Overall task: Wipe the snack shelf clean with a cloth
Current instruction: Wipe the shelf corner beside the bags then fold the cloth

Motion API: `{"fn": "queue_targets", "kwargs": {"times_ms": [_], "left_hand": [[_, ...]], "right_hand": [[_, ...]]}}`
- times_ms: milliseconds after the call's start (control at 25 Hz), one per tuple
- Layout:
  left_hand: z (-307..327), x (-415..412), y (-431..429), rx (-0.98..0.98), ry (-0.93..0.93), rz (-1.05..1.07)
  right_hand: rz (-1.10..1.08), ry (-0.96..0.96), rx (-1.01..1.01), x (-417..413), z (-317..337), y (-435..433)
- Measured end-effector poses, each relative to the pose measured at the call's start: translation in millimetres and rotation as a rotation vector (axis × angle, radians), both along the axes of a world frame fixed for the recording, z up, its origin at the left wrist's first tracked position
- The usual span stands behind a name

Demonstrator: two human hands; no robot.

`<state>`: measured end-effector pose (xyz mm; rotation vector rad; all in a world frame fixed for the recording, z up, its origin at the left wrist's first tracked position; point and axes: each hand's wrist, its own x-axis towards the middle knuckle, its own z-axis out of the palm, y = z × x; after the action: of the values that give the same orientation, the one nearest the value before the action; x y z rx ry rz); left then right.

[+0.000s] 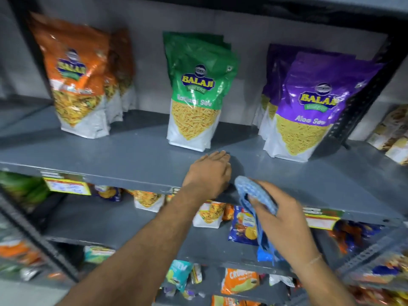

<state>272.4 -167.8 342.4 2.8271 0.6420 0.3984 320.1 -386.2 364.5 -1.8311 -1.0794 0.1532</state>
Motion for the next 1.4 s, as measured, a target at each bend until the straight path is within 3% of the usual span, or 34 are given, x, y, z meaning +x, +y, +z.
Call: {"fn": "queue_targets", "kwargs": {"times_ms": [200, 360, 480, 560, 760, 880, 960, 1040, 1120, 1280, 1400], "left_hand": [[-21.2, -52.9, -37.2, 0.138, -0.161, 0.065], [-82.0, -139.2, -47.3, 0.149, -0.332, 0.105], [-141.8, -189.5, -29.2, 0.143, -0.194, 0.137], [-202.5, -235.1, 25.8, 0.016, -0.024, 0.158], [-282.4, -250.9, 100.4, -0.157, 0.205, 0.240], [-312.2, -241.8, 140.4, -0.254, 0.286, 0.237], [-328.3, -239.5, 149.8, -0.317, 0.285, 0.278], [-343.7, -245.2, 156.8, -0.341, 0.262, 0.285], [-352.5, -254.7, 162.1, -0.336, 0.207, 0.267], [-362.7, -261.1, 168.8, -0.236, 0.233, 0.217], [-367.3, -263.3, 165.8, -0.197, 0.248, 0.218]], "right_hand": [[0.200, 0.139, 0.071, -26.3, -20.1, 2.7], [0.357, 0.230, -0.055, -51.0, -61.4, 22.2], [0.383, 0.288, -0.205, -69.6, -108.9, 41.1], [0.296, 0.292, -0.317, -97.7, -174.8, 93.6], [0.012, 0.281, -0.419, -112.9, -241.4, 158.7], [-0.246, 0.084, -0.405, -129.4, -267.6, 209.7], [-0.234, -0.061, -0.413, -149.4, -297.0, 236.7], [-0.184, -0.166, -0.563, -182.6, -333.7, 256.8], [-0.236, -0.186, -0.716, -213.9, -361.0, 269.9], [-0.307, -0.148, -0.722, -218.6, -369.4, 280.3], [-0.239, -0.238, -0.762, -206.1, -376.8, 276.6]]}}
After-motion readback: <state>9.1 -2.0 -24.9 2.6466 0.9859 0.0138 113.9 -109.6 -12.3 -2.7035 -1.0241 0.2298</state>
